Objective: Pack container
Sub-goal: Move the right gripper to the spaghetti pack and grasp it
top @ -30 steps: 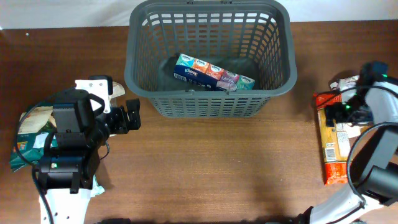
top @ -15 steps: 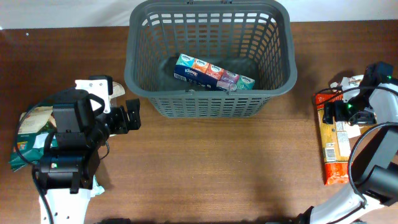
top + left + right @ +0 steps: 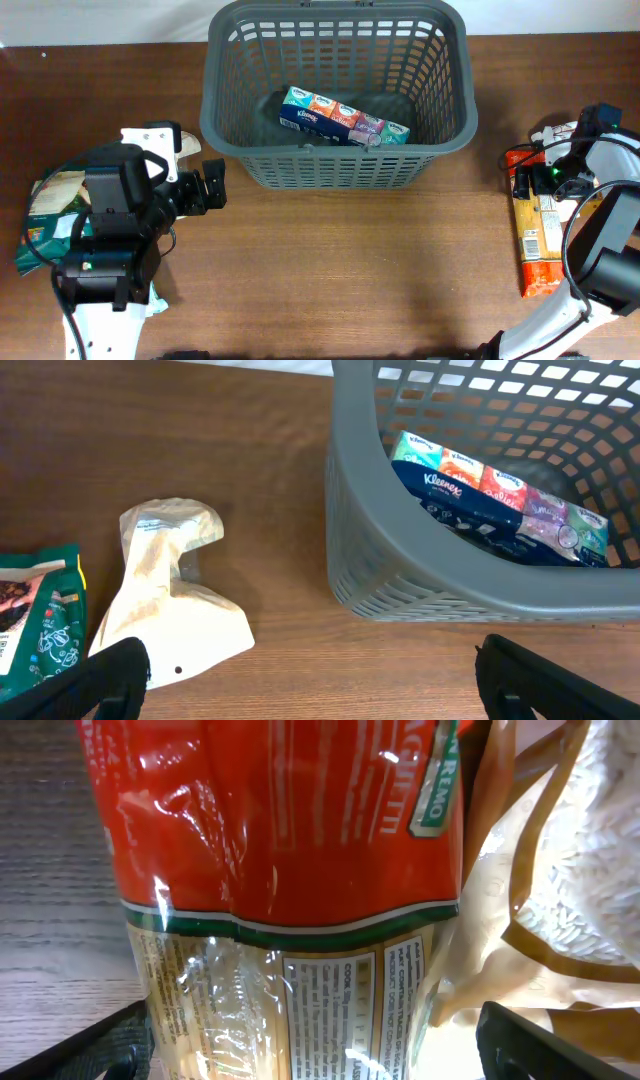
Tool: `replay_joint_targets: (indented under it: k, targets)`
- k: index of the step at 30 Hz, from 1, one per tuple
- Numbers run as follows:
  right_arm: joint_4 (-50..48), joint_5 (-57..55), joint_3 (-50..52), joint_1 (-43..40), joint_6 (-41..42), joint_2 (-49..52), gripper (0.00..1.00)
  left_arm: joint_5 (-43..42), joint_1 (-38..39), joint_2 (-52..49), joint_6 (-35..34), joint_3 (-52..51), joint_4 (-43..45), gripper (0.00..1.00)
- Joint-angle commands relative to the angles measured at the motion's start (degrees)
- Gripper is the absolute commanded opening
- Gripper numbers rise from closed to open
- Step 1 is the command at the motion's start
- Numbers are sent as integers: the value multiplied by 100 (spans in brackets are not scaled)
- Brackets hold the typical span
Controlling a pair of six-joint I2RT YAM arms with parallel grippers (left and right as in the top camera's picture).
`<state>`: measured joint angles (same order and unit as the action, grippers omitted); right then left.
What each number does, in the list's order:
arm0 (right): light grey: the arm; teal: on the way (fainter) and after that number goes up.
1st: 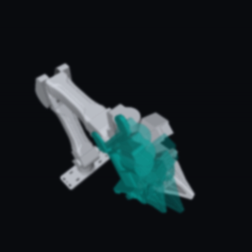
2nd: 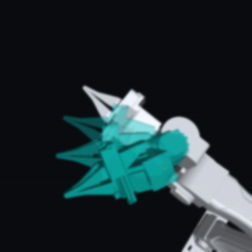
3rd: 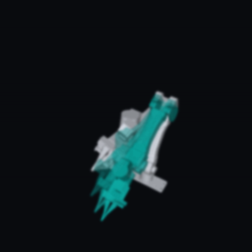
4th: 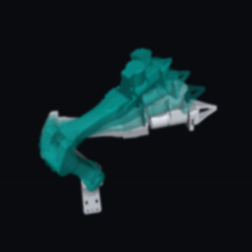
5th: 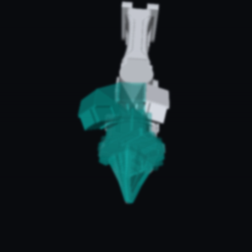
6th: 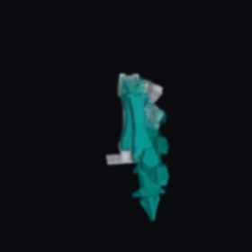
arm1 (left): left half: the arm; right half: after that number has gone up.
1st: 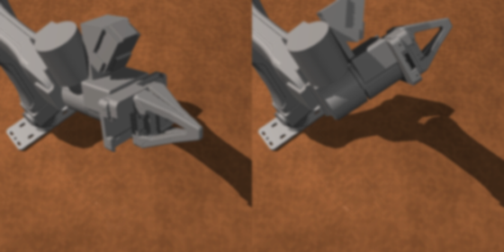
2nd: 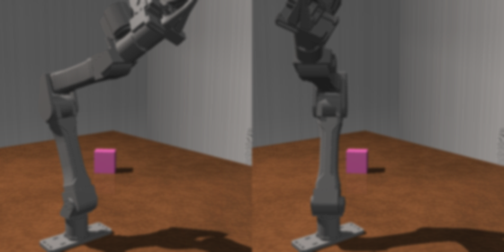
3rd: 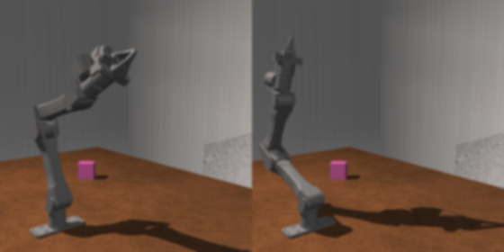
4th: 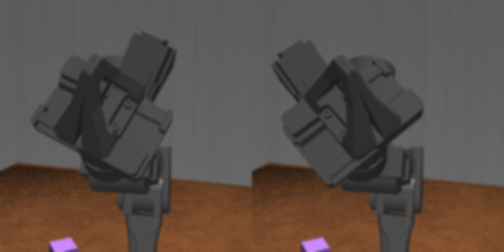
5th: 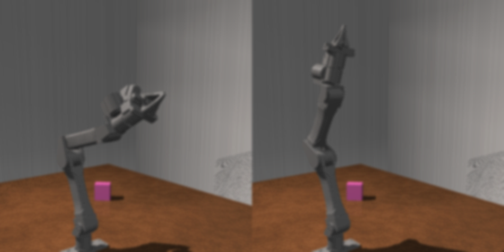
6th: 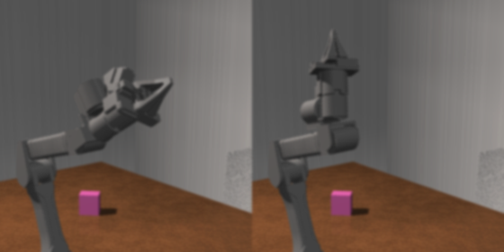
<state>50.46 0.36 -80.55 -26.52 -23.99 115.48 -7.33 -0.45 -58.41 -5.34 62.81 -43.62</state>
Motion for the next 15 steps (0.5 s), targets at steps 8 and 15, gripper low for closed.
replay_joint_targets:
  k: [8, 15]
  targets:
    - [-81, 208, 96, 28, 190, 560, 99, -83, -9, -313, 114, 68, -15, 99]
    - [-197, 203, 96, 26, 348, 682, 48, -81, -9, -374, 114, 68, -7, 99]
